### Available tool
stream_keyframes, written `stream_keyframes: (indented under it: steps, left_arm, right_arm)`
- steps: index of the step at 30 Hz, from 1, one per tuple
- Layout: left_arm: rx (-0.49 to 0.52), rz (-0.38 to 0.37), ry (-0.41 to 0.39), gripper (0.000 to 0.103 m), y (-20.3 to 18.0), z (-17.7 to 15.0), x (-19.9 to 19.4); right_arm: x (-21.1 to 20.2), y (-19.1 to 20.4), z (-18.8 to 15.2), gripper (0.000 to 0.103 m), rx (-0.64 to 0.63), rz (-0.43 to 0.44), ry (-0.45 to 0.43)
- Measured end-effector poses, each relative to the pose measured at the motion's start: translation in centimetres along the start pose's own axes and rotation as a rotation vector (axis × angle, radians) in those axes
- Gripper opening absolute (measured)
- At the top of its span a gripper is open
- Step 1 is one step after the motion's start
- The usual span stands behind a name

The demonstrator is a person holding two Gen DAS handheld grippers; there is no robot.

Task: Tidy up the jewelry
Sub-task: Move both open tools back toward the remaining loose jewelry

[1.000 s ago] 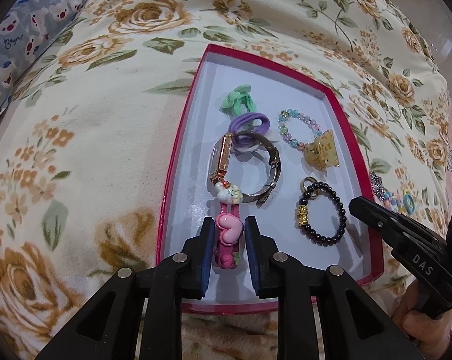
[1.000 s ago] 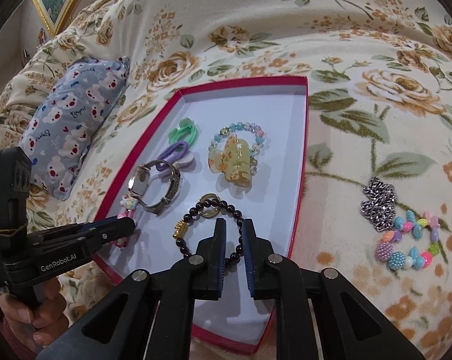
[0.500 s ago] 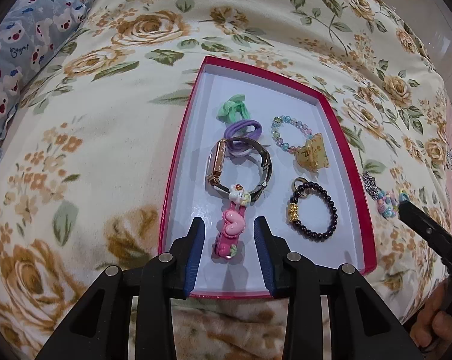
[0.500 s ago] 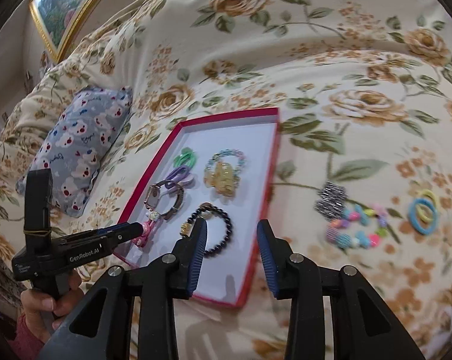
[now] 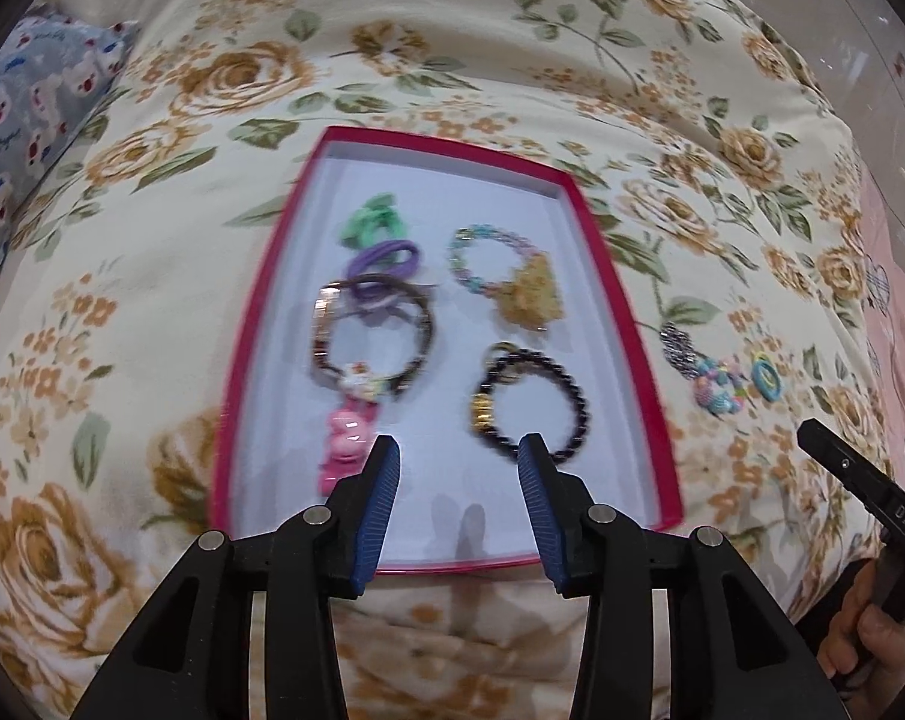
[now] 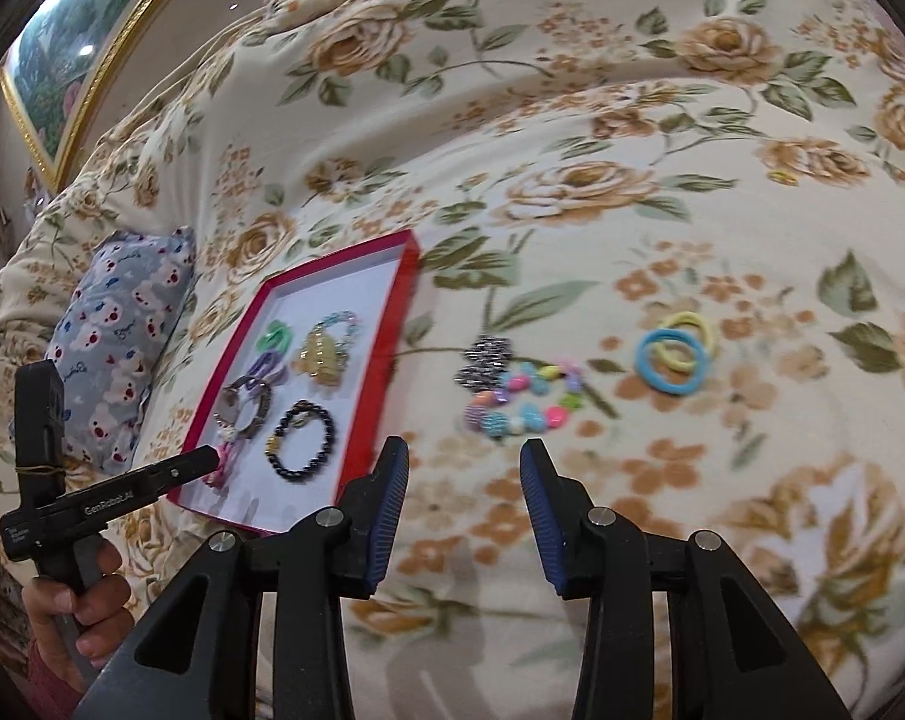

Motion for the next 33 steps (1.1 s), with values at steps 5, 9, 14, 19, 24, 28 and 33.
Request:
stream_keyframes:
  steps: [5,9,14,19,24,28,33]
  left_arm:
    - [0.048,-0.021,0.008,0.041,-2.2,0.2,0.2]
    - [0.08,-0.037,0.02,0.041,-3.8,0.3,0.7]
    - [0.112,-0.043,0.03,0.041,-5.4,0.8,1.5]
    - [0.138,-0.051,0.039,0.041,-6.7,1.3,2.3]
    - [0.158,-0.064,0.044,0.041,-8.1,1.8,3.0]
    - [0.182,-0.068,0.044,0.041,-9.1,2.3,3.7]
    - [0.207,-0.081,0.059,0.041,-10.5,2.7,4.9]
  right_arm:
    - [-0.7,-1.7,-0.2,0.043,0.026,-0.018,-0.007]
    - [-1.0,-2.8,-0.1,0.043,0.044,-0.03,-0.015]
    - [-1.2,-3.9,0.0,0.043,0.058,-0.041,-0.019]
    - [-1.1,-4.9,0.5,0.043,0.067,-0.056,-0.02]
    - [-1.1,-5.7,1.1,0.043,0.068,-0.069,-0.023]
    - [-0.9,-5.7,1.3,0.043,0.06,-0.071,-0.022]
    - [-0.2,-6.7,1.9,0.043,0.057,-0.099,-0.011]
Point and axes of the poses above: each gripper's, at about its wrist camera, not at the fingertips, and x roughly the way its jaws point, y to its left, z to its top, the point moved 7 cm from there along x, roughly the way its jaws point
